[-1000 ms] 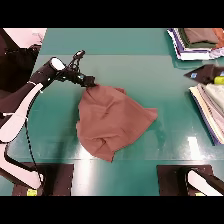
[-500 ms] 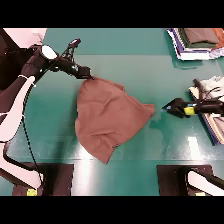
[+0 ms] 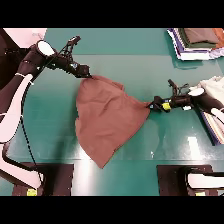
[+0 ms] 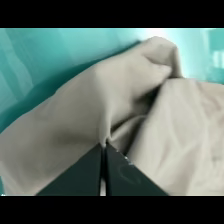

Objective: Fold the shirts.

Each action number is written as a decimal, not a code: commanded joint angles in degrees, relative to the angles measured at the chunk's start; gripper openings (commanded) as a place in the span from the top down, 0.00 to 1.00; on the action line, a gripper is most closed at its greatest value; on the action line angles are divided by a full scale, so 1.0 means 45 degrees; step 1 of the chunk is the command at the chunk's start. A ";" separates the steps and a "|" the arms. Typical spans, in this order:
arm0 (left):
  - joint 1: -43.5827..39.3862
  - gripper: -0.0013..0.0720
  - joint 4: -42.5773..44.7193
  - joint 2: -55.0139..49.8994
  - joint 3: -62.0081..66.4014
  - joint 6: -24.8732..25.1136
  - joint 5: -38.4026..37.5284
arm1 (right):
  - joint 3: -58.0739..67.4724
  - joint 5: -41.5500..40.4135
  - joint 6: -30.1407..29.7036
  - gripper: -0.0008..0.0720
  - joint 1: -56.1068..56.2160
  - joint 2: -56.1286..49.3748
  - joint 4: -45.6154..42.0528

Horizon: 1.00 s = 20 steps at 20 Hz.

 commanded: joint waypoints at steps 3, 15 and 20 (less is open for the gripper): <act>0.0015 0.95 0.1588 0.2837 0.0039 -0.0233 0.0806 | 0.3206 0.0957 0.0015 0.97 -0.0340 0.1132 0.0039; 0.0010 0.95 0.0223 1.0380 0.1302 -0.0209 0.0928 | 1.1492 0.3376 0.1807 0.97 -0.1190 0.5280 -0.2249; 0.0010 0.95 -0.0248 0.9282 0.0481 -0.0214 -0.0981 | 1.1060 0.6101 0.2545 0.97 -0.1190 0.5280 -0.4075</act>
